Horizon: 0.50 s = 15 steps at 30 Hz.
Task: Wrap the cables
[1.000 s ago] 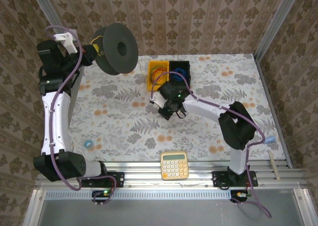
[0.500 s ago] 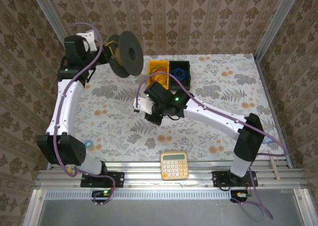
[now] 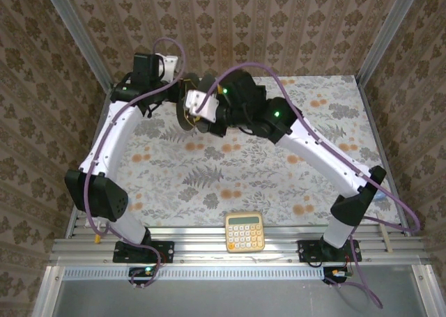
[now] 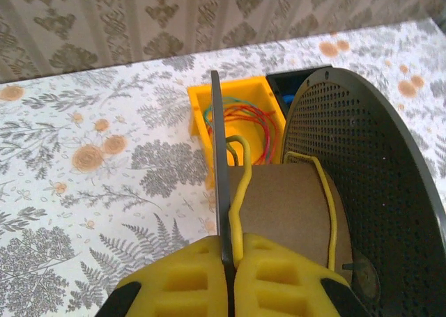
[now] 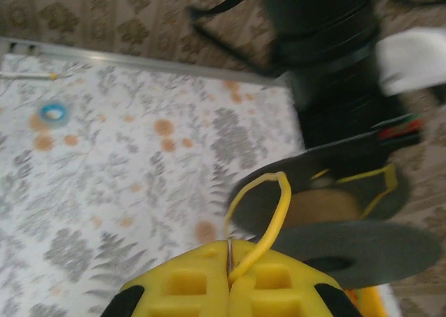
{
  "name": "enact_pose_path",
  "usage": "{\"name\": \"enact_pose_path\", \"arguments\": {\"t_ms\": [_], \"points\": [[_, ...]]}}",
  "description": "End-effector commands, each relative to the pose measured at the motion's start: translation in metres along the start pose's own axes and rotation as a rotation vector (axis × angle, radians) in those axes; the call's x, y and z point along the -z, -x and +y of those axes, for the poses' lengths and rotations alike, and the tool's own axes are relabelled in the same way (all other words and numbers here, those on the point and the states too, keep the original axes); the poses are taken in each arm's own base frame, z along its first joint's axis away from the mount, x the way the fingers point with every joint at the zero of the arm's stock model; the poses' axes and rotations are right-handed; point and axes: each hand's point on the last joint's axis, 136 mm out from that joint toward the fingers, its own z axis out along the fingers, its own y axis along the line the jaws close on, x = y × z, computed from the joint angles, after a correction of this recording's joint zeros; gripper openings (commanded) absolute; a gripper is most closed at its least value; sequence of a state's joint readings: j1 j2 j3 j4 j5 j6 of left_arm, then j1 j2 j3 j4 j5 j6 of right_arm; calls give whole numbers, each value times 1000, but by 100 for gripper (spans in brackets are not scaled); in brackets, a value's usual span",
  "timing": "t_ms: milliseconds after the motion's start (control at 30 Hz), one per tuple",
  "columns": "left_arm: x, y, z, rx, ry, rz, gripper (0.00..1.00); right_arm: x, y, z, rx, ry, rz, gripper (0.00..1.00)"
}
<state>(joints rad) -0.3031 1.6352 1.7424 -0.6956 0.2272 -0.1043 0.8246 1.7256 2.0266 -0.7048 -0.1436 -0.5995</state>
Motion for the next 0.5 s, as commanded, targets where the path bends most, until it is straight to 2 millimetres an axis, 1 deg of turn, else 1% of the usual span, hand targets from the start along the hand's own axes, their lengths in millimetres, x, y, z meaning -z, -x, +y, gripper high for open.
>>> {"name": "enact_pose_path", "arguments": {"t_ms": [0,100,167,267,333,467], "points": [[16,10,-8,-86,-8,-26,0,-1,5,-37,22,-66,-32,0],[18,0,-13,-107,-28,-5,0,0,-3,-69,-6,-120,-30,0],[20,-8,-16,-126,-45,10,0,1,-11,-93,-36,-153,-27,0],[25,-17,-24,-166,-82,29,0,0,-26,-120,-71,-176,-14,0],[30,-23,-30,-196,-112,43,0,-3,-39,-132,-91,-178,5,0],[45,-39,-50,-295,-207,77,0,-12,-66,-147,-133,-160,44,0]]}}
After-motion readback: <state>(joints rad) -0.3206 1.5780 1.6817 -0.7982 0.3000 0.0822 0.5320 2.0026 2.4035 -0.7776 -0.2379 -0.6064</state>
